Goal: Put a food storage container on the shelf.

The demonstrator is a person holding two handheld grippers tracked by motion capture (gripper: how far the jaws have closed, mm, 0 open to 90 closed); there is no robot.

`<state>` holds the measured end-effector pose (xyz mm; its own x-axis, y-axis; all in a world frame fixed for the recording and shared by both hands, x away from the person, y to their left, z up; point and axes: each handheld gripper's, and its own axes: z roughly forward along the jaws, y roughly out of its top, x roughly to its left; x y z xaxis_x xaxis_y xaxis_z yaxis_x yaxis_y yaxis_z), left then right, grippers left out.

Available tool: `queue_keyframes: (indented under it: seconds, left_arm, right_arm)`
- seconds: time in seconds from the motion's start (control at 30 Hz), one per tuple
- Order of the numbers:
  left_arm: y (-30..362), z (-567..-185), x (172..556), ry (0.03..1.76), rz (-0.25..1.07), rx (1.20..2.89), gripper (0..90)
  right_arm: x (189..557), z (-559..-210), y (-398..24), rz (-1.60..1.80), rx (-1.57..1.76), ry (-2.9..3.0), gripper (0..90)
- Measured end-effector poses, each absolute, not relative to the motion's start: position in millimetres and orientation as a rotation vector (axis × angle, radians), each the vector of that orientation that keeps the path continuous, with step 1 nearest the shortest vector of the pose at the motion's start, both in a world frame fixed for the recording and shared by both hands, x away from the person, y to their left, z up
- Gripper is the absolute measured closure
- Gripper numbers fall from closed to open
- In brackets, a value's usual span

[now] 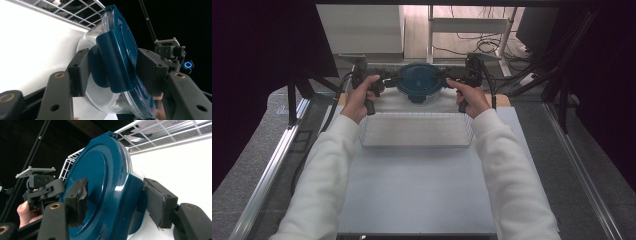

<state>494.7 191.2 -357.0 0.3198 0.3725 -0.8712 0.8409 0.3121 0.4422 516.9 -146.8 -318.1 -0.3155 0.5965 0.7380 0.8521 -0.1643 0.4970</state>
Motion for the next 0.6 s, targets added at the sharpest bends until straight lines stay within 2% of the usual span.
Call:
queue_keyframes:
  seconds: [0.07,0.13,0.2,0.27,0.37,0.6]
  left_arm:
    - [189,-357,495,1.267,-0.439,1.293,45.2]
    - [187,-356,494,1.255,-0.413,1.305,42.8]
    - [186,-355,493,1.237,-0.398,1.294,32.4]
    - [188,-352,491,1.239,-0.353,1.294,25.7]
    - [193,-345,484,1.233,-0.263,1.286,20.4]
    - [195,-329,452,1.155,-0.096,1.364,20.0]
  right_arm:
    - [516,-317,-145,-1.473,-1.677,-1.841,34.9]
    - [516,-318,-144,-1.483,-1.672,-1.817,26.6]
    - [513,-317,-141,-1.507,-1.68,-1.827,17.7]
    - [509,-314,-139,-1.525,-1.686,-1.873,11.6]
    - [503,-308,-138,-1.572,-1.709,-1.92,8.0]
    - [477,-293,-134,-1.646,-1.685,-2.159,6.7]
